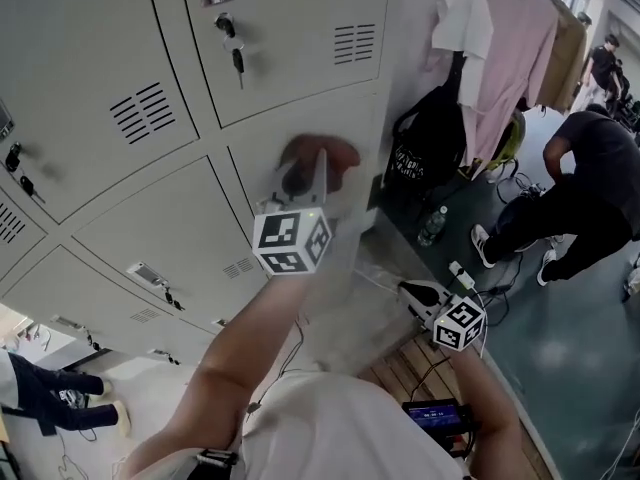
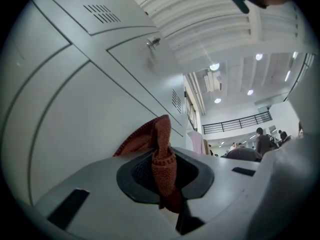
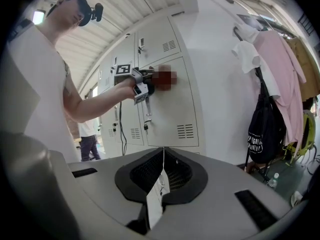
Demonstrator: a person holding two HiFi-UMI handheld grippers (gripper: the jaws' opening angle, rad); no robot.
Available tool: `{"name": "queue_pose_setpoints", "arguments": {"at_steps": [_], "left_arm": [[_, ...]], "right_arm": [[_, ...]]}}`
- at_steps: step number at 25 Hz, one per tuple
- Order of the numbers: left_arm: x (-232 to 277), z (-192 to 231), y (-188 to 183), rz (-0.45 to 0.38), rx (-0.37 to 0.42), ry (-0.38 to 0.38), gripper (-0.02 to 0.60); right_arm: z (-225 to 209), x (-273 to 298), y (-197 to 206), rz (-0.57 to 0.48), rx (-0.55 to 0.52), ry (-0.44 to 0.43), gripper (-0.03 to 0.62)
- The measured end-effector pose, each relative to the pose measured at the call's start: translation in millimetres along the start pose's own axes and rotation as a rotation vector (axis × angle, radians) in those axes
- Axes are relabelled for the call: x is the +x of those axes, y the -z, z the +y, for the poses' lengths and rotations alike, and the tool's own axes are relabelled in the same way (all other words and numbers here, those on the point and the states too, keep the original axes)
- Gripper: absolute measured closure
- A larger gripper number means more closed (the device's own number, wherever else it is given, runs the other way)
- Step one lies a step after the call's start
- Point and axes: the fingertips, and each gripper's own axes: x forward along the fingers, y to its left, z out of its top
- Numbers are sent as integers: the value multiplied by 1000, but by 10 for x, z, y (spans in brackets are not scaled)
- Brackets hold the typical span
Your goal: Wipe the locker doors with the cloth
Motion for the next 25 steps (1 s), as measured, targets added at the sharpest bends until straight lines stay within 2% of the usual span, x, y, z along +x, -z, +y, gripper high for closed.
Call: {"name": "queue_pose_setpoints", "arguments": {"at_steps": [7,15,19,25], "left_arm": [[-549,384,-154,-15,57,-97,540],[-915,659,-819,-151,121,-230,540],[-749,568,-946,-134,160,-207,540],[-317,267,-721,-48,200,-118,540]], "right_arm": [[44,131,7,9,-4,-41,577],[128,267,40,21,-9,-89,577],[161,271,71,21,-3,-94,577],[143,184,102,16,6,-66,577]]}}
